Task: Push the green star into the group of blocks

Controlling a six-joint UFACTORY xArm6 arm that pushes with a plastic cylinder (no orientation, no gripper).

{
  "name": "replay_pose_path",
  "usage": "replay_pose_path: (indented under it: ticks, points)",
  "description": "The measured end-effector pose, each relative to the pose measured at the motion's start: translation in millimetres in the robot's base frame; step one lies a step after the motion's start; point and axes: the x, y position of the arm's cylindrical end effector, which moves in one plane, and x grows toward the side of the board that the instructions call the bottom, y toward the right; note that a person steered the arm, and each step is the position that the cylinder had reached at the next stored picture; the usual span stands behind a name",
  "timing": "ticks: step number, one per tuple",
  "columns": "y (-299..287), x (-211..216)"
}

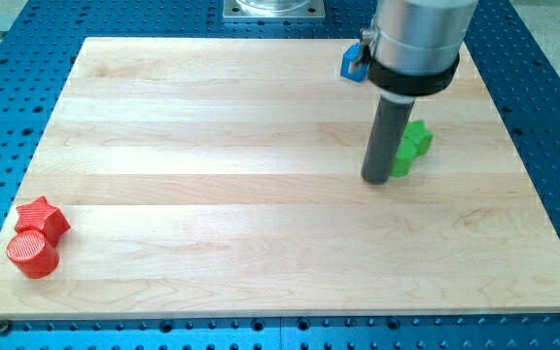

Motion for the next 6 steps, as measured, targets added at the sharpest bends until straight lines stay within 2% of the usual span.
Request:
replay_pose_path:
  ticks: [4, 6]
  points:
    - [52.1, 7.4]
    - [81.0, -41.4]
